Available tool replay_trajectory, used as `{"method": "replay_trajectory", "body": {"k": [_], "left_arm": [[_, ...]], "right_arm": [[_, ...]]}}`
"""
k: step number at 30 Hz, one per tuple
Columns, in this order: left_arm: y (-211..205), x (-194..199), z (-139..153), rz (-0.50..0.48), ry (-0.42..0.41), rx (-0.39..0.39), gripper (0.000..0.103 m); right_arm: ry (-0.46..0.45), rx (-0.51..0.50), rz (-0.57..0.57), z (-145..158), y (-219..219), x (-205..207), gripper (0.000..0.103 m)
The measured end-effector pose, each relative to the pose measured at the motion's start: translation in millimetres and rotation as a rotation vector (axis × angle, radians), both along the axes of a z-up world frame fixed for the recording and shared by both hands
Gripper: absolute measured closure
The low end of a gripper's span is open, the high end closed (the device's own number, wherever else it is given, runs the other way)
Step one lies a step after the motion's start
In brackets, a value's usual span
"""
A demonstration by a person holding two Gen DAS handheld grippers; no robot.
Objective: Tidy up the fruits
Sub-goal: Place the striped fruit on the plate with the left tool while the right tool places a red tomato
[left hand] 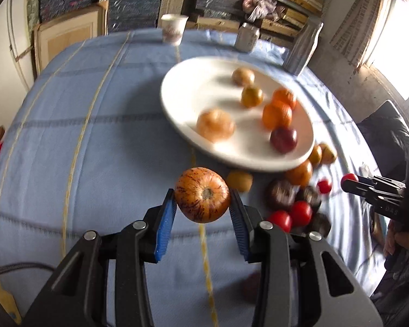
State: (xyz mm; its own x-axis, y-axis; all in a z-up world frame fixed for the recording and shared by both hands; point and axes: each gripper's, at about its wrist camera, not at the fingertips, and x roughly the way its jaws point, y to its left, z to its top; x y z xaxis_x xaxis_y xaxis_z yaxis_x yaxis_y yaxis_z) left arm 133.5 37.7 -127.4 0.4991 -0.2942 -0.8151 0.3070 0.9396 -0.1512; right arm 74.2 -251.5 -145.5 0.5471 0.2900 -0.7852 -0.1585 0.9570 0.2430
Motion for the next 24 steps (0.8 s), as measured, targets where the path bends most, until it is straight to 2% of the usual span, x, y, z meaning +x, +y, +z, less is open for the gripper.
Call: {"method": "replay_trajectory", "body": {"k": [5,12,15,16,17,19,24], "left_arm": [[-26,48,23,-0.040,-0.065,0.001,0.064],[-49,97,13,-0.041,-0.044,0.026,0.064],[-51,106,3,-0.029,-0.020,0.026,0.064],[-51,106,2,-0.025,-0.016,0.024,0.061],[-49,107,0,-0.014,-0.016,0.018,0.053],[-44,105,2,0.005,-0.023,0.005,0.047],[-29,92,12,0.030,-0.032,-0.026,0.047]], "right_arm": [[-0.049,0.005,0.012,22,12,45,0.074],[-0.058,-0.029,0.014,13,28,99,0.074],[-0.033,-0.039,0.008,5,28,106,0.073],[-0.021,-0.032,0.005,2,27,107,0.072],[-0.027,-0.015,-0.007,3,24,105,0.069],[-0.044,0.010,-0.016,7,21,102,0.057],[-0.089,0.019,-0.030,25,11,81,0.056]]}}
